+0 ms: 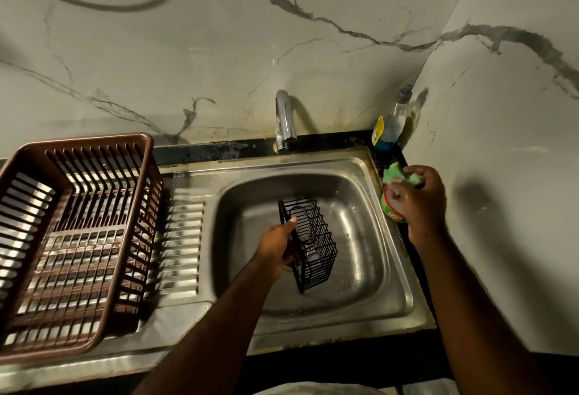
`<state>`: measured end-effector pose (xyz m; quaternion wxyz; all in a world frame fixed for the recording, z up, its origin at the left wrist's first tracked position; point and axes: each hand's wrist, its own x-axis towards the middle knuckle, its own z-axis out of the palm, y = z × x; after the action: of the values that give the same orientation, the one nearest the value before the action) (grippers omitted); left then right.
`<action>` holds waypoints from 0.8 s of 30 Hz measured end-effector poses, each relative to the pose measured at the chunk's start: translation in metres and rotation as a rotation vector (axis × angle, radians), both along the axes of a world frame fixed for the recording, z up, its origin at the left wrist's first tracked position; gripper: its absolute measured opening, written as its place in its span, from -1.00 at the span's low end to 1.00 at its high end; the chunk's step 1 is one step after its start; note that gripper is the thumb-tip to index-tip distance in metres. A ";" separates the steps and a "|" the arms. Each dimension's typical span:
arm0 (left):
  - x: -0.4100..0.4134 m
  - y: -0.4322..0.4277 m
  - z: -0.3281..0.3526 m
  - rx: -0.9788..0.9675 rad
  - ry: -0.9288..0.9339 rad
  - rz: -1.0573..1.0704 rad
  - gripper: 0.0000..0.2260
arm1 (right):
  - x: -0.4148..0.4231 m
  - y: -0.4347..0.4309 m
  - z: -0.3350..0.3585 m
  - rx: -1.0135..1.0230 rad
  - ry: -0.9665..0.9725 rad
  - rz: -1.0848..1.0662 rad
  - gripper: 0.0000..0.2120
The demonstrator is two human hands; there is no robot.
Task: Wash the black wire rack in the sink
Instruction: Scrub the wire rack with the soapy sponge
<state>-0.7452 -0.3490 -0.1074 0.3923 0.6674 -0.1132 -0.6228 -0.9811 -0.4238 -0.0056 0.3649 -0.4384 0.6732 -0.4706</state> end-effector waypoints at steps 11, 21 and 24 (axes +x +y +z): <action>-0.014 0.019 0.007 -0.053 -0.062 -0.094 -0.89 | 0.078 0.090 -0.052 0.118 -0.134 0.298 -0.77; -0.014 0.043 0.016 -0.050 -0.078 -0.124 -0.77 | 0.077 0.123 -0.047 -0.046 0.201 0.237 -0.73; -0.013 0.045 0.025 -0.050 -0.081 -0.154 -0.81 | 0.078 0.122 -0.048 -0.060 0.245 0.274 -0.66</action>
<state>-0.7580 -0.3042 -0.0822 0.3548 0.6713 -0.1957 -0.6206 -0.9031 -0.3022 -0.0534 0.3277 -0.5907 0.6321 -0.3795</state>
